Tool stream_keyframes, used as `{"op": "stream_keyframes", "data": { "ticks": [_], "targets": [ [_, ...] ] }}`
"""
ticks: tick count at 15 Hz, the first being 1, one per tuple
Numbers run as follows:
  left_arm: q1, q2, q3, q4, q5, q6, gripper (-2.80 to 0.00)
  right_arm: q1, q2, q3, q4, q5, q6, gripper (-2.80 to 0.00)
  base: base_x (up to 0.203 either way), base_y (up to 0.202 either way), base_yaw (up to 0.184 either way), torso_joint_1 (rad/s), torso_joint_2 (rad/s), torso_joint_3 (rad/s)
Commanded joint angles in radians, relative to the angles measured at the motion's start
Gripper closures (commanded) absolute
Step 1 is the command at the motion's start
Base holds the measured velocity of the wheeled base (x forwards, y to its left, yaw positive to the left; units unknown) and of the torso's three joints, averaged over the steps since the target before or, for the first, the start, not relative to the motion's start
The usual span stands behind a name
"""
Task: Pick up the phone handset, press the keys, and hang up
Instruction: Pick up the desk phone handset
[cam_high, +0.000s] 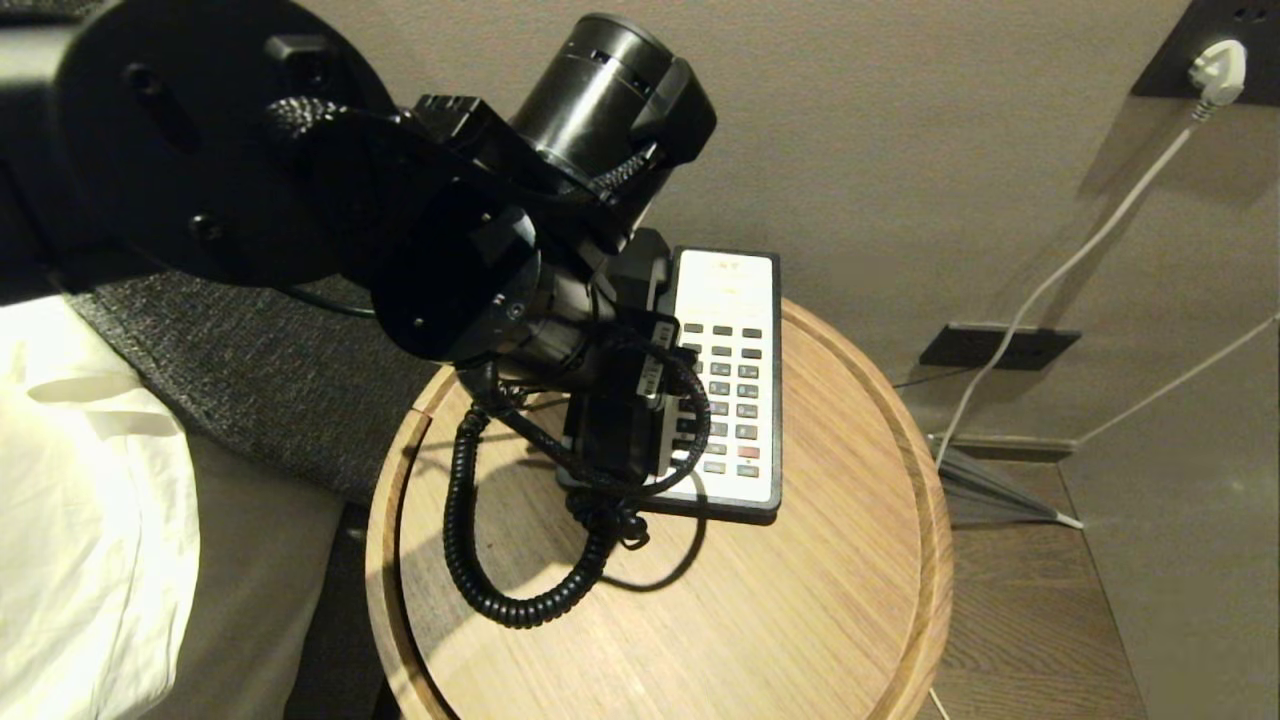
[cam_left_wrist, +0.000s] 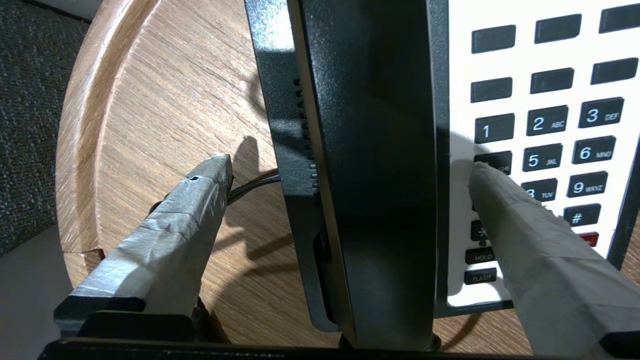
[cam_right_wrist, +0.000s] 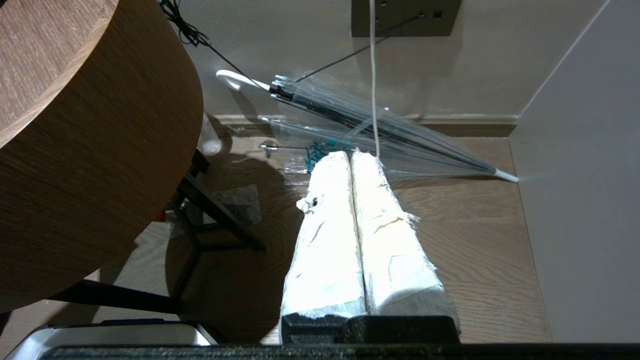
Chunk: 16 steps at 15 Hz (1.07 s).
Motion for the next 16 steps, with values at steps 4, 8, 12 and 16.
{"op": "stream_keyframes", "data": {
  "ticks": [4,8,12,16],
  "targets": [
    [0.000,0.002,0.000,-0.007,0.005,-0.007,0.00,0.000,0.000,0.020,-0.001,0.000,0.000,0.00,0.000,0.000,0.000,0.000,0.00,0.000],
    [0.000,0.002,0.001,-0.017,0.015,-0.006,0.00,0.000,0.000,0.020,-0.001,0.000,0.000,0.00,0.000,0.000,0.000,0.000,0.00,0.000],
    [0.000,0.007,0.000,-0.017,0.016,-0.009,0.00,0.000,0.000,0.020,-0.001,0.000,0.000,0.00,0.000,0.000,0.000,0.000,0.00,0.000],
    [-0.005,-0.034,-0.001,-0.018,0.024,-0.007,0.00,0.000,0.000,0.020,-0.001,0.000,0.000,0.00,0.000,0.000,0.000,0.000,0.00,0.000]
  ]
}}
